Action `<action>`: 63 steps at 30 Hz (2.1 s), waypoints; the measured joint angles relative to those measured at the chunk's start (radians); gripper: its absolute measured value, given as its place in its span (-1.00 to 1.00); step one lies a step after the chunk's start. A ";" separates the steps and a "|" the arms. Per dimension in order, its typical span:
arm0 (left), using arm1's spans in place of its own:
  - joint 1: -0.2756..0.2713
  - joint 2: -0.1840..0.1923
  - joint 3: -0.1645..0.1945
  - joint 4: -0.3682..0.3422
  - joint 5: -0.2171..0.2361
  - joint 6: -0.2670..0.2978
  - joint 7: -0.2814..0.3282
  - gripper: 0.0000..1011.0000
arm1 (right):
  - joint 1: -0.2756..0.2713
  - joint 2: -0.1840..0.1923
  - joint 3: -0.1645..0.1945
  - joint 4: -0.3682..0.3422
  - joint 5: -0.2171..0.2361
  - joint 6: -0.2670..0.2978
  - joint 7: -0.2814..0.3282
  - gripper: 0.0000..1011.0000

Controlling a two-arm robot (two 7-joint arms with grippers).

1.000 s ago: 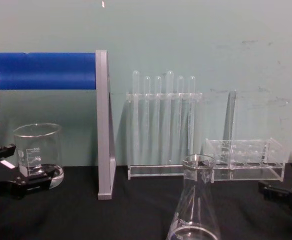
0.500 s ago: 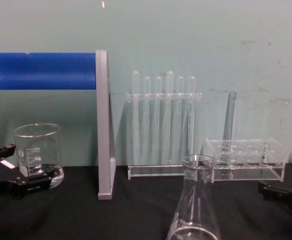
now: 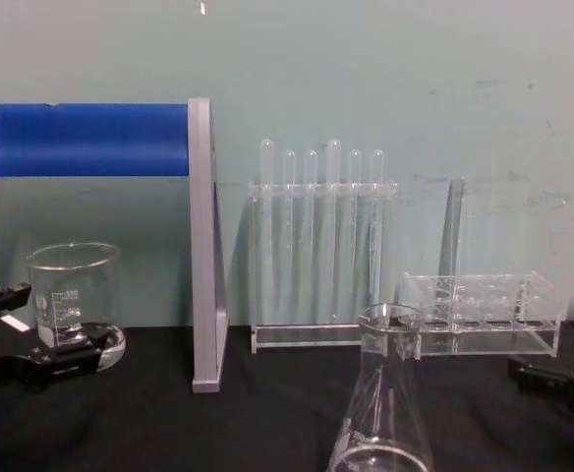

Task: Grasp the erlenmeyer flask with one hand, shake it three times, then place it back.

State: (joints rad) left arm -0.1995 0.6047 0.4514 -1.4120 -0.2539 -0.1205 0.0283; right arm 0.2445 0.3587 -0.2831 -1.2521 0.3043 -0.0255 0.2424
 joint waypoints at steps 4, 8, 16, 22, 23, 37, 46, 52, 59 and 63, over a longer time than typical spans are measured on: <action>0.000 0.000 0.000 0.000 0.000 0.000 0.000 0.98 | 0.000 0.000 0.000 0.000 0.000 0.000 0.000 0.98; 0.000 0.000 0.000 0.000 0.000 0.000 0.000 0.98 | 0.000 0.000 0.000 0.000 0.000 0.000 0.000 0.98; 0.000 0.000 0.000 0.000 0.000 0.000 0.000 0.98 | 0.000 0.000 0.000 0.000 0.000 0.000 0.000 0.98; 0.000 0.000 0.000 0.000 0.000 0.000 0.000 0.98 | 0.000 0.000 0.000 0.000 0.000 0.000 0.000 0.98; 0.000 0.000 0.000 0.000 0.000 0.000 0.000 0.98 | 0.000 0.000 0.000 0.000 0.000 0.000 0.000 0.98; 0.000 0.000 0.000 0.000 0.000 0.000 0.000 0.98 | 0.000 0.000 0.000 0.000 0.000 0.000 0.000 0.98; 0.000 0.000 0.000 0.000 0.000 0.000 0.000 0.98 | 0.000 0.000 0.000 0.000 0.000 0.000 0.000 0.98; 0.000 0.000 0.000 0.000 0.000 0.000 0.000 0.98 | 0.000 0.000 0.000 0.000 0.000 0.000 0.000 0.98; 0.000 0.000 0.000 0.000 0.000 0.000 0.000 0.98 | 0.000 0.000 0.000 0.000 0.000 0.000 0.000 0.98; 0.000 0.000 0.000 0.000 0.000 0.000 0.000 0.98 | 0.000 0.000 0.000 0.000 0.000 0.000 0.000 0.98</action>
State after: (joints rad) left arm -0.1995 0.6047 0.4514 -1.4120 -0.2539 -0.1205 0.0283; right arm 0.2445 0.3588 -0.2830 -1.2521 0.3046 -0.0255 0.2423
